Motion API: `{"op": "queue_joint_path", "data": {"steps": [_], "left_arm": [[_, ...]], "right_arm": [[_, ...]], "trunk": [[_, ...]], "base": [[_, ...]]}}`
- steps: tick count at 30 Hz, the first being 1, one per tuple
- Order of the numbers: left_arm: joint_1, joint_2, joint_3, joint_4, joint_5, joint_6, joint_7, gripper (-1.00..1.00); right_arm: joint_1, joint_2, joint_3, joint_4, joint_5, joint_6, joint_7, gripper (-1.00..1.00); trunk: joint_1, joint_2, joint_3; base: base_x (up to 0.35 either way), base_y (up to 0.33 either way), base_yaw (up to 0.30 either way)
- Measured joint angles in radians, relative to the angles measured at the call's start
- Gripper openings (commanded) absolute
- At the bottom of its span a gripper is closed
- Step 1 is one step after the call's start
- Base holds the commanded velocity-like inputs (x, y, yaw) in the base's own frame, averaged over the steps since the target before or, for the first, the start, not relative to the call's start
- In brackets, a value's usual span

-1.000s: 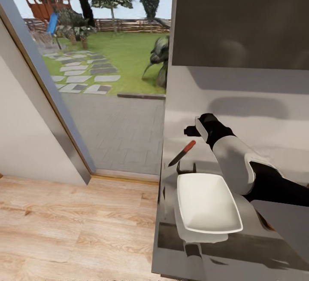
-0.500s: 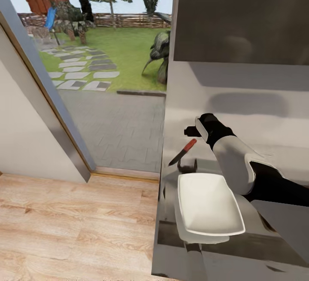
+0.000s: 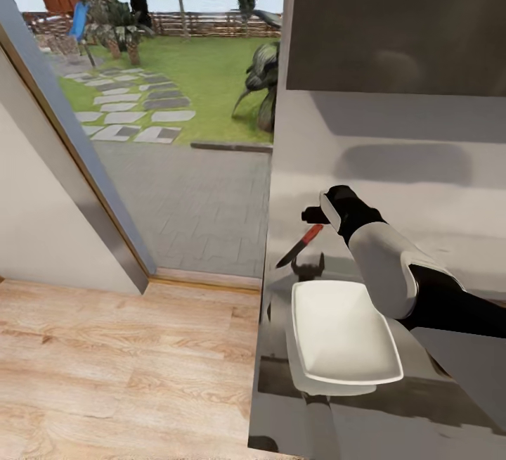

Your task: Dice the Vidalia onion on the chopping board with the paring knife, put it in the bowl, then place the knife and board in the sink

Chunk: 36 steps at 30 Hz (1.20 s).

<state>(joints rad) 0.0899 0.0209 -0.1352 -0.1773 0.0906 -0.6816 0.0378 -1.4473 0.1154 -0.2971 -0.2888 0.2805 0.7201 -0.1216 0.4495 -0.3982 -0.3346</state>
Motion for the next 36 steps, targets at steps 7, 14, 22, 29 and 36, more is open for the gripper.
{"op": "queue_joint_path", "data": {"steps": [7, 14, 22, 29, 36], "left_arm": [[0.0, 0.0, 0.0, 0.0, 0.0, 0.0, 0.0, 1.0], [0.0, 0.0, 0.0, 0.0, 0.0, 0.0, 0.0, 1.0], [0.0, 0.0, 0.0, 0.0, 0.0, 0.0, 0.0, 1.0], [0.0, 0.0, 0.0, 0.0, 0.0, 0.0, 0.0, 1.0], [0.0, 0.0, 0.0, 0.0, 0.0, 0.0, 0.0, 1.0]], "right_arm": [[0.0, 0.0, -0.001, -0.001, 0.0, 0.0, 0.0, 1.0], [0.0, 0.0, -0.001, -0.003, 0.001, 0.0, 0.0, 1.0], [0.0, -0.001, 0.0, -0.003, 0.002, 0.0, 0.0, 1.0], [0.0, -0.002, 0.0, -0.003, 0.002, 0.0, 0.0, 1.0], [0.0, -0.002, 0.0, -0.003, 0.002, 0.0, 0.0, 1.0]], "trunk": [[0.0, 0.0, -0.011], [0.0, 0.0, -0.023], [0.0, 0.0, -0.034], [0.0, 0.0, -0.036], [0.0, 0.0, -0.036]], "base": [[0.063, -0.049, 0.0], [0.027, -0.024, 0.0], [0.001, -0.001, 0.0], [0.064, 0.0, 0.0], [0.064, 0.0, 0.0]]}}
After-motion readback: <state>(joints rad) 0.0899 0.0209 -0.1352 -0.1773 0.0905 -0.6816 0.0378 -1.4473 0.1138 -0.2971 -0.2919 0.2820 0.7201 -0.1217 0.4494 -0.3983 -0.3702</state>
